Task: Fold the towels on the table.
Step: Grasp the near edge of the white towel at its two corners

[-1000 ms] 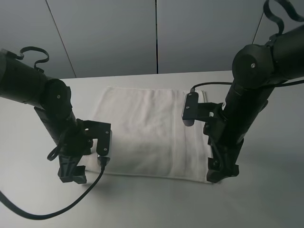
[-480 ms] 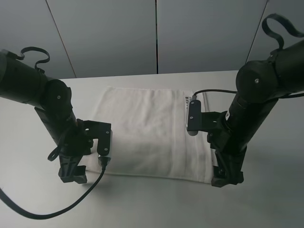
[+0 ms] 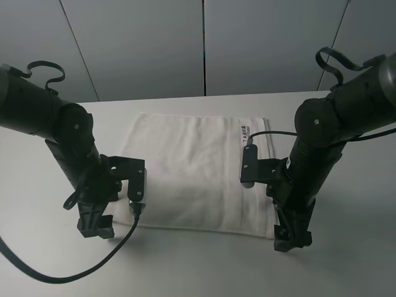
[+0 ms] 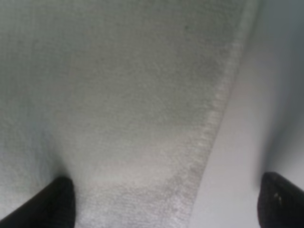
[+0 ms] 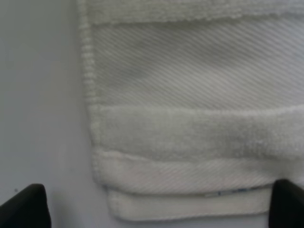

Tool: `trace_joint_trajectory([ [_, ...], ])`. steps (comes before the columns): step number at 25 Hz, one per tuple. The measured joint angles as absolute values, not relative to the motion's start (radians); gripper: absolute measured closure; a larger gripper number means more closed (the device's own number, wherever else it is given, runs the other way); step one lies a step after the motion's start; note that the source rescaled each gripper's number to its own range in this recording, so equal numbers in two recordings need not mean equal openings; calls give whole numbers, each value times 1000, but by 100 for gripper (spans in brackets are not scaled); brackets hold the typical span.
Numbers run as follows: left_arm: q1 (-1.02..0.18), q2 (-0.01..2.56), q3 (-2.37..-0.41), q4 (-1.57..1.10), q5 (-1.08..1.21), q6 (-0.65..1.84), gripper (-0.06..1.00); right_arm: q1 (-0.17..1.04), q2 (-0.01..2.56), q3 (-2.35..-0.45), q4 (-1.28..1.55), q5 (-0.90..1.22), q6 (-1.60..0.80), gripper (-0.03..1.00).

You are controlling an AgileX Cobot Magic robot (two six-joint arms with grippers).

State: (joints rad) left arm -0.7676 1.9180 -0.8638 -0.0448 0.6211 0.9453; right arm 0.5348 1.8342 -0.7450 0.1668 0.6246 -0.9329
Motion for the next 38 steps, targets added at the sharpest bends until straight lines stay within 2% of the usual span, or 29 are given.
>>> trace_joint_trajectory([
  [12,-768,1920,-864,-36,603,945,-5,539,1755,-745,167,628,-914,-3],
  [20,-768,1920,-864,-32,599,945,-5,671,1765,-745,144,623,-929,-3],
  [27,-768,1920,-864,-32,597,945,-5,676,1845,-745,0,604,-811,-3],
  [33,-768,1922,-864,-32,595,942,-5,678,1867,-747,-11,566,-778,-3],
  [35,-768,1922,-864,-30,595,936,-5,678,1874,-749,-16,555,-774,3],
  [38,-768,1922,-864,-28,595,927,-5,678,1885,-757,-35,540,-771,33],
])
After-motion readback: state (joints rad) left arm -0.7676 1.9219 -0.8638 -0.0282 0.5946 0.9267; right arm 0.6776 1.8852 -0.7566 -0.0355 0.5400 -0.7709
